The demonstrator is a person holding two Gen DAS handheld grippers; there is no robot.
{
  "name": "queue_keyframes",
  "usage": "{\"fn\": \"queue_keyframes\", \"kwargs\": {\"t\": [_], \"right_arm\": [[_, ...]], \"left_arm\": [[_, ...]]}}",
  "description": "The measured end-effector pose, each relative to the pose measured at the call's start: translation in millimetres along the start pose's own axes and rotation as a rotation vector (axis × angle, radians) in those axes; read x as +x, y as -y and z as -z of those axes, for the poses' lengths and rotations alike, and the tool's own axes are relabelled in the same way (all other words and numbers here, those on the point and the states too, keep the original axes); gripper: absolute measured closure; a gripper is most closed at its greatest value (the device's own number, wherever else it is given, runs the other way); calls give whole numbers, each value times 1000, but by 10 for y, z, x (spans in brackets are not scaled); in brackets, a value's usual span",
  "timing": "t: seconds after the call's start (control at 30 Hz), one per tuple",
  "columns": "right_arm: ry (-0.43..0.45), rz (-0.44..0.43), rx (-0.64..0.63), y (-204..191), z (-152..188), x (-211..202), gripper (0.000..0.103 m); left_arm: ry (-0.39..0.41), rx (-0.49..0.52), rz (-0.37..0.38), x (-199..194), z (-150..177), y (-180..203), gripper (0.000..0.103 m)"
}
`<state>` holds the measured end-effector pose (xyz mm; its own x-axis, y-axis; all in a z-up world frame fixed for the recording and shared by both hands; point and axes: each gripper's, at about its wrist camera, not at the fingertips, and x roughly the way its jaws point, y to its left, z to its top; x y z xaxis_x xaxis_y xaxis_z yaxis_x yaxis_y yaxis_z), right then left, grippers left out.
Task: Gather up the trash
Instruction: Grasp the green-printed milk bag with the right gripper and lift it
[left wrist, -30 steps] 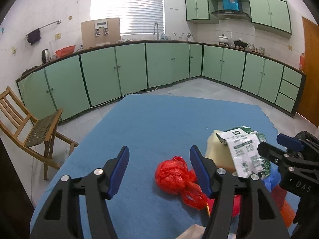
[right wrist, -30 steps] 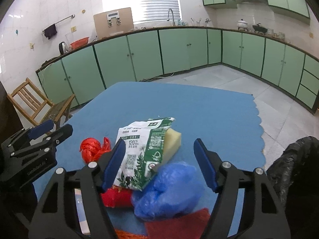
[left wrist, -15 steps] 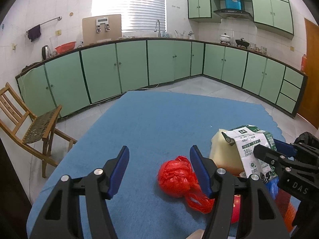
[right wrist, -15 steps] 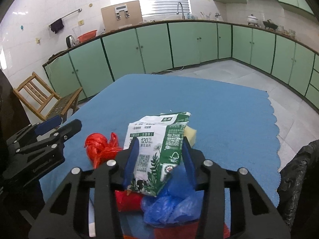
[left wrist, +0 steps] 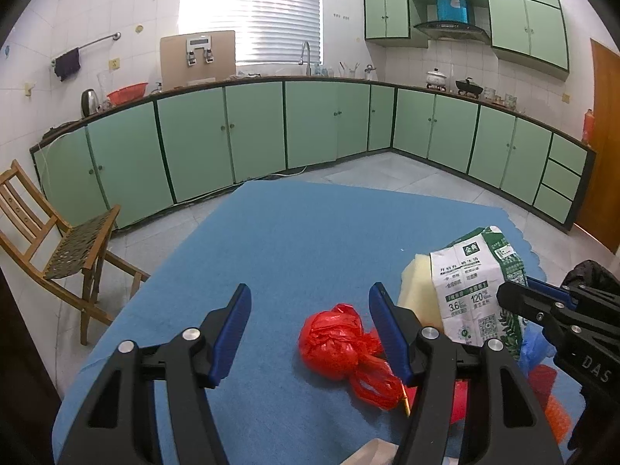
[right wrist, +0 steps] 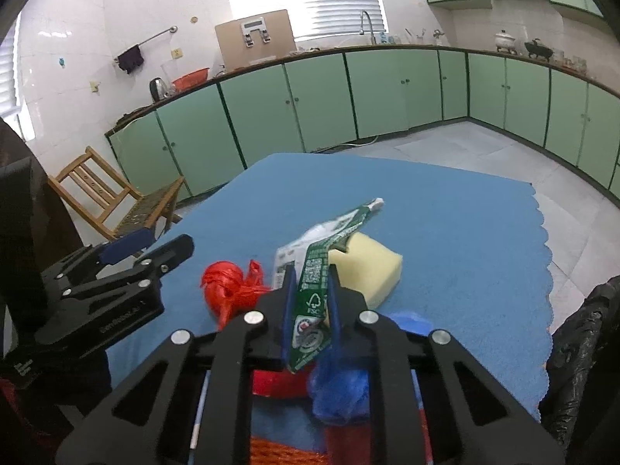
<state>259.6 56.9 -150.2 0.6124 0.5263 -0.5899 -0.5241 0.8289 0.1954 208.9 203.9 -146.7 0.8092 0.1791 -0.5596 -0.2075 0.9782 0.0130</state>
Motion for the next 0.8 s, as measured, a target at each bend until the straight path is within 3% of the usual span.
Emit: {"fn": "queue_keyframes", "kwargs": {"t": [0.23, 0.5, 0.8], "right_arm": [[26, -65, 50, 41, -29, -183, 97], [62, -88, 93, 155, -61, -536, 97], [92, -38, 124, 401, 42, -1049, 97]], "left_arm": [[14, -8, 10, -103, -23, 18, 41], [21, 9, 45, -236, -24, 202, 41], [9, 39, 126, -360, 53, 606, 41]]}}
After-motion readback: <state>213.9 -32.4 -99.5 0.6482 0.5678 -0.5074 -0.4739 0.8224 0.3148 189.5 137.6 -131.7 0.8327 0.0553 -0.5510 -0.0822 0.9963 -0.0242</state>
